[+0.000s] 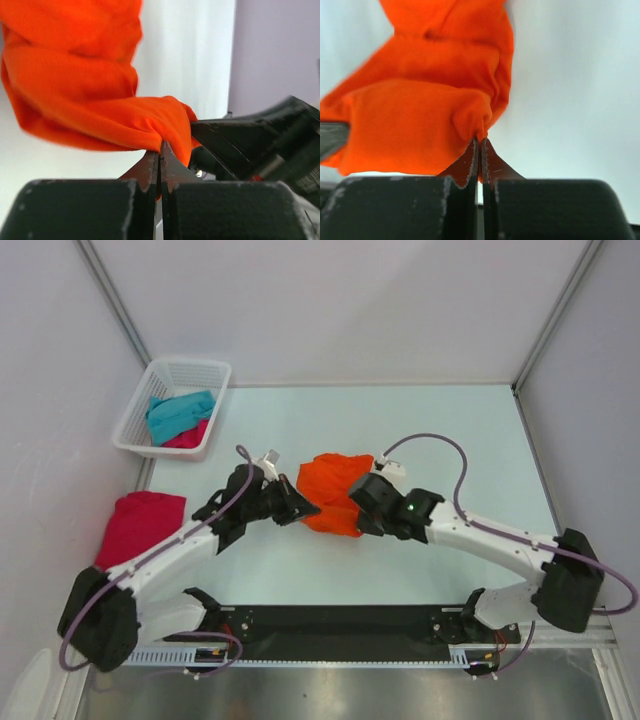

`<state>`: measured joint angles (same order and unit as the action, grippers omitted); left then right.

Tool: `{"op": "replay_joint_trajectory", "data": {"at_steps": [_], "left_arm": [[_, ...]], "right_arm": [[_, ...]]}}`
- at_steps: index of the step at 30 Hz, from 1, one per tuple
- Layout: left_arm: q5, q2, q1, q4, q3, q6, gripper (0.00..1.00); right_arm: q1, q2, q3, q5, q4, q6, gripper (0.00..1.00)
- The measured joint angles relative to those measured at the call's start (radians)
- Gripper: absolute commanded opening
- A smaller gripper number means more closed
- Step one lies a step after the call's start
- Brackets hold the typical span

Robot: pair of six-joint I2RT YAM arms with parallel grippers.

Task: Fold and stack the t-shirts

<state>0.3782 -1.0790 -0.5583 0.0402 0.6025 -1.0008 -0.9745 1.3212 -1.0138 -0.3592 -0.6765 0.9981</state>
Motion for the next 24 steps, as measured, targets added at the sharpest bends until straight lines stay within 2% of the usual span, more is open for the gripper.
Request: {"op": "replay_joint_trajectory", "data": {"at_steps": [6,11,24], "left_arm": [[-0.013,-0.313,0.020,-0.008,0.156,0.052,0.00],[-0.011,-0.477,0.054,-0.011,0.256,0.082,0.00],[-0.005,-0.558,0.172,0.016,0.414,0.138,0.00]], "right_arm": [[0.118,0.232,-0.195,0.008,0.001,-0.130,0.00],[0.193,0.345,-0.303,0.023,0.005,-0.210,0.00],[0.311,0.433,-0.435,0.062,0.027,-0.301,0.00]]}}
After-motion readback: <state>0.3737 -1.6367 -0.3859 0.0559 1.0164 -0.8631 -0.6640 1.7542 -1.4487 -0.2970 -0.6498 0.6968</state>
